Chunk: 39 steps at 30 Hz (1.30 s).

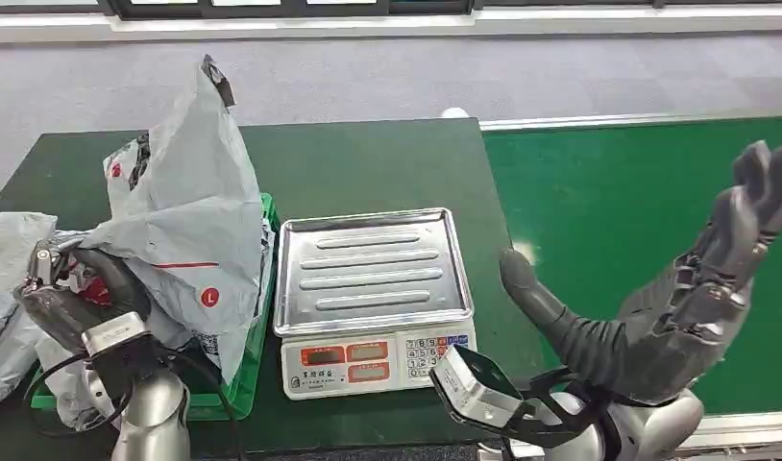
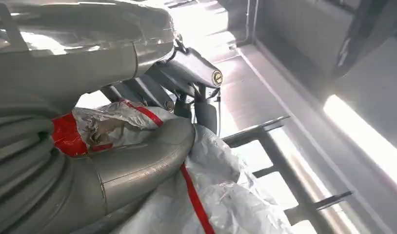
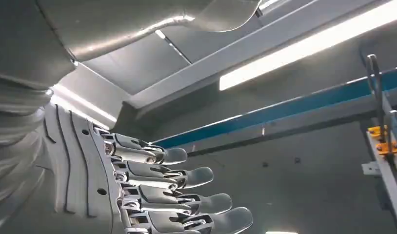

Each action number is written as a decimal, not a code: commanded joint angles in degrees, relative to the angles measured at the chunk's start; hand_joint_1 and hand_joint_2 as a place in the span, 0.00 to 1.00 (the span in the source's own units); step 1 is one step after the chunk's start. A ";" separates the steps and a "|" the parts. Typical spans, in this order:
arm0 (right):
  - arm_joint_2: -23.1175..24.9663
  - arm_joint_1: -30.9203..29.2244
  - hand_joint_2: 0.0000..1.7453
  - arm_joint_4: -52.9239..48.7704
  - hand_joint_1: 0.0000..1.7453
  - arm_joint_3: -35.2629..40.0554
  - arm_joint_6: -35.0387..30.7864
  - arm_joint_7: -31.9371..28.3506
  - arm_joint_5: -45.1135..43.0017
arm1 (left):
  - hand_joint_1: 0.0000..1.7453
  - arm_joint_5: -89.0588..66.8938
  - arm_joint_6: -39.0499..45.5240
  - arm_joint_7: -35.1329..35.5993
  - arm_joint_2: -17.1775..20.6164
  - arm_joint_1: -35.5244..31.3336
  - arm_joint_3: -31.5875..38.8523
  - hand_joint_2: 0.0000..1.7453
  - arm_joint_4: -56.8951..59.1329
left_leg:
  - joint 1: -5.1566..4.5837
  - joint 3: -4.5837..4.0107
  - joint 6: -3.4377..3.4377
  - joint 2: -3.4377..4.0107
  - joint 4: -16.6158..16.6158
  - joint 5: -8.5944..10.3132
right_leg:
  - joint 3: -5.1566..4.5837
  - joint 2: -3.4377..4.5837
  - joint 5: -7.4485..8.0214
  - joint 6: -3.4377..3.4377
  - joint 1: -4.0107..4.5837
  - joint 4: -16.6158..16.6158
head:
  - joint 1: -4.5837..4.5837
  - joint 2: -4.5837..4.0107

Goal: Moved the parcel from conveyor to table for the left to box.

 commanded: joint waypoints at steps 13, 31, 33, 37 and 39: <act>-1.42 4.19 1.00 -1.87 0.00 -2.84 0.11 1.49 -0.01 | 1.00 -5.39 -0.09 0.11 -4.26 -5.55 11.11 1.00 20.68 | 0.02 0.19 -0.07 -0.32 -0.21 0.08 | 0.18 -0.22 0.00 0.08 -0.03 -0.23 | 0.00 0.00; -2.03 4.48 1.00 -2.07 0.00 -3.46 0.11 2.08 -0.01 | 1.00 -8.88 -0.09 0.11 -4.26 -8.88 15.96 1.00 28.75 | -0.10 0.69 -0.04 -0.53 -0.45 0.02 | 0.53 -0.61 -0.28 -0.11 -0.18 -0.03 | 0.00 0.00; -2.03 4.48 1.00 -2.07 0.00 -3.46 0.11 2.08 -0.01 | 1.00 -8.88 -0.09 0.11 -4.26 -8.88 15.96 1.00 28.75 | -0.08 0.72 -0.08 -0.54 -0.47 0.08 | 0.55 -0.62 -0.25 -0.14 -0.16 -0.04 | 0.00 0.00; -2.03 4.48 1.00 -2.07 0.00 -3.46 0.11 2.08 -0.01 | 1.00 -8.88 -0.09 0.11 -4.26 -8.88 15.96 1.00 28.75 | -0.07 0.73 -0.11 -0.62 -0.36 0.06 | 0.58 -0.69 -0.34 -0.19 -0.16 0.10 | 0.00 0.00; -2.03 4.48 1.00 -2.07 0.00 -3.46 0.11 2.08 -0.01 | 1.00 -8.88 -0.09 0.11 -4.26 -8.88 15.96 1.00 28.75 | -0.07 0.90 -0.10 -0.62 -0.37 -0.01 | 0.77 -0.69 -0.41 -0.22 -0.17 0.08 | 0.00 0.00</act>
